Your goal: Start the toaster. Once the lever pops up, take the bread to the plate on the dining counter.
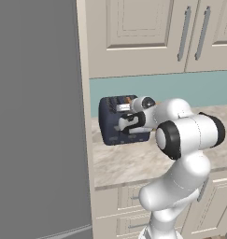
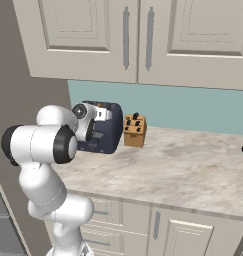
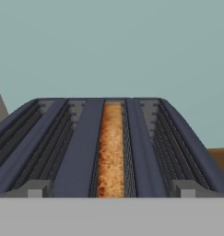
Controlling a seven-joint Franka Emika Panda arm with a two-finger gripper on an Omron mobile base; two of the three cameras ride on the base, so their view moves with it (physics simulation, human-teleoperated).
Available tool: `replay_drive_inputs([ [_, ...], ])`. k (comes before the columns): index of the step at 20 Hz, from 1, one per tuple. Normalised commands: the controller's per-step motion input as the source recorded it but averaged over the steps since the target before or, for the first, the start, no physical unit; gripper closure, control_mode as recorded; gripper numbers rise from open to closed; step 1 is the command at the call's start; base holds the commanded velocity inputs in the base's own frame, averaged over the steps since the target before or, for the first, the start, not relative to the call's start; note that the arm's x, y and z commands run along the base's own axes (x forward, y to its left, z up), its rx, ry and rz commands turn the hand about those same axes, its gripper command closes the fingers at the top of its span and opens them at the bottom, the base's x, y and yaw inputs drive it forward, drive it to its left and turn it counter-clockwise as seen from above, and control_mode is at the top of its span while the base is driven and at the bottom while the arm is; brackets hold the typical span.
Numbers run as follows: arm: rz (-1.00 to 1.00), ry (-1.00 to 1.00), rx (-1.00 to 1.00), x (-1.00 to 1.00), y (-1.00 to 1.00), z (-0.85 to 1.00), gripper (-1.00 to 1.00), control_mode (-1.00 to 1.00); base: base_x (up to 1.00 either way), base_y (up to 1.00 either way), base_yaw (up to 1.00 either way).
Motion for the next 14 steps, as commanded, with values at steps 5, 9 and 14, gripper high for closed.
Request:
replay_drive_inputs([
  [5,0.00,0.00,0.00,0.00,0.00,0.00,-1.00,-1.00,0.00,0.00,0.00],
  [9,0.00,0.00,0.00,0.00,0.00,0.00,-1.00,-1.00,0.00,0.00,0.00],
  [14,0.00,0.00,0.00,0.00,0.00,0.00,1.00,-1.00,0.00,0.00,0.00],
])
